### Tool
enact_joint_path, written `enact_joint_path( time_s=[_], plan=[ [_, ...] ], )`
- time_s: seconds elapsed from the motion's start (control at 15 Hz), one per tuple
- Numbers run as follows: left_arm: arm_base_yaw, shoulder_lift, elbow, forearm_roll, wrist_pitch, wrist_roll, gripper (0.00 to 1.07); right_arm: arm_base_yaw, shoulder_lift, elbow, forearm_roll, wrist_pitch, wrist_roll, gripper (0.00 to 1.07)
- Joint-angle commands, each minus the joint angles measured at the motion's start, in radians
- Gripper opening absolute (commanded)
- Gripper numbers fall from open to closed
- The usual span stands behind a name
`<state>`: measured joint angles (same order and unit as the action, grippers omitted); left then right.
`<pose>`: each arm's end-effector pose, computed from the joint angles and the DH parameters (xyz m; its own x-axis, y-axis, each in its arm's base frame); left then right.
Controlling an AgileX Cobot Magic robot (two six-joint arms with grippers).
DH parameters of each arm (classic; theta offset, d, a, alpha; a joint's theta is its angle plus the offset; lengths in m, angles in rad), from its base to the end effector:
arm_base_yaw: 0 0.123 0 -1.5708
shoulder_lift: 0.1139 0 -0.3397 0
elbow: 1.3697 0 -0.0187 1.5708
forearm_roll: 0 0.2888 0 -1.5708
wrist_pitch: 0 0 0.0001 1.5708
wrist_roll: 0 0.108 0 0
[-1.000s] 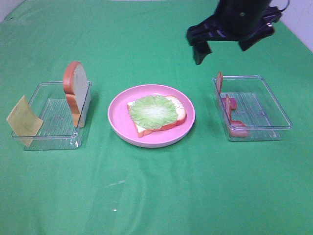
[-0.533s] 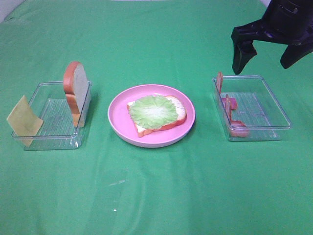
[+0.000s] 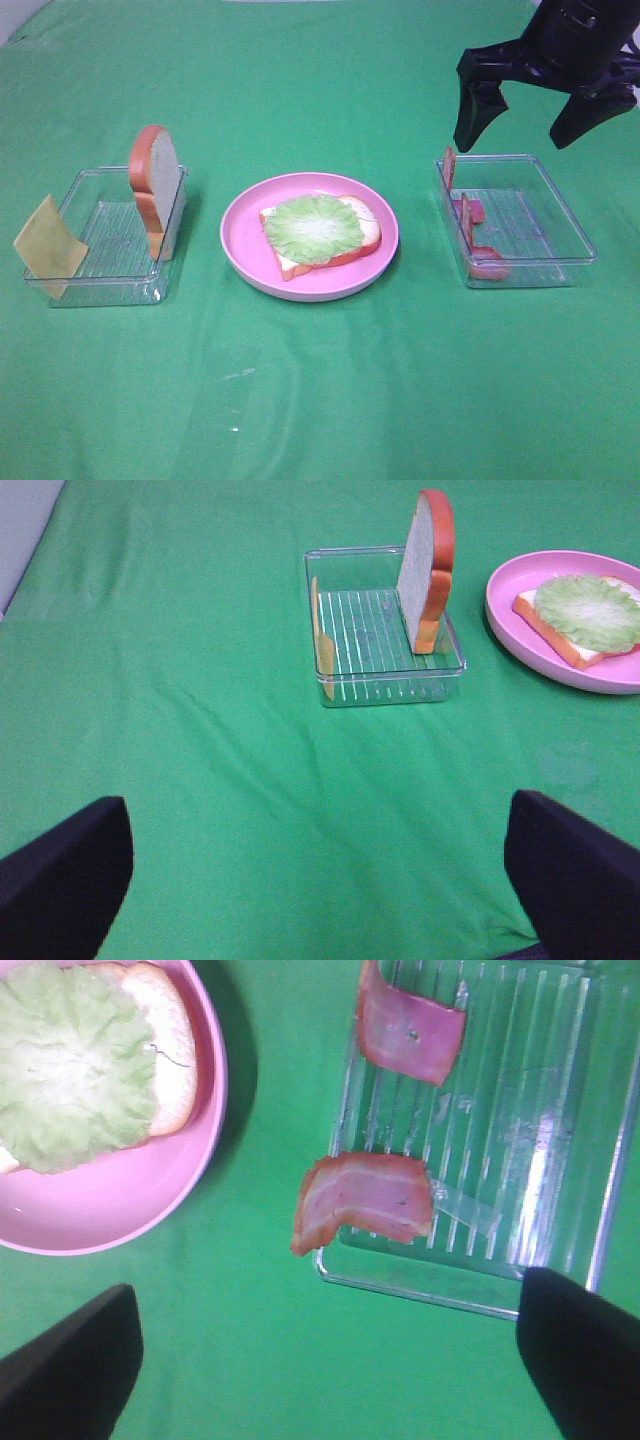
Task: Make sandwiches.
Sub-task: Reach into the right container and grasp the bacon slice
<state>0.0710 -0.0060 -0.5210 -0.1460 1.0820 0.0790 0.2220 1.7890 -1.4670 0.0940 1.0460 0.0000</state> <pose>-0.0157 -0.0150 0.2933 -0.4454 -0.0217 -0.8951 0.0487 0.9976 -0.0484 0.4145 0.1025 0.2920 -0.9446 -0.1650 -0.2838 -0.1979 0.9760 0.0913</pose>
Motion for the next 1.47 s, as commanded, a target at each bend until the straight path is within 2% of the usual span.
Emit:
enact_joint_path(
  time_s=[0.07, 0.13, 0.6, 0.8, 1.07, 1.47],
  plan=[
    [0.0, -0.013, 0.003, -0.005, -0.004, -0.004, 0.93, 0.001, 0.068, -0.003, 0.033, -0.047, -0.019, 0.96],
    [0.0, -0.013, 0.003, -0.005, -0.004, -0.004, 0.93, 0.001, 0.126, -0.003, 0.037, -0.073, -0.018, 0.96],
    [0.0, -0.013, 0.003, -0.005, -0.004, -0.004, 0.93, 0.001, 0.248, -0.002, 0.037, -0.067, -0.019, 0.93],
    [0.0, -0.013, 0.003, -0.005, -0.004, -0.004, 0.93, 0.001, 0.252, -0.002, 0.037, -0.08, -0.019, 0.83],
    [0.0, -0.013, 0.003, -0.005, -0.004, -0.004, 0.93, 0.001, 0.252, -0.002, 0.037, -0.074, -0.019, 0.78],
    [0.0, -0.013, 0.003, -0.005, -0.004, -0.004, 0.93, 0.001, 0.253, -0.002, 0.067, -0.069, -0.018, 0.49]
  ],
)
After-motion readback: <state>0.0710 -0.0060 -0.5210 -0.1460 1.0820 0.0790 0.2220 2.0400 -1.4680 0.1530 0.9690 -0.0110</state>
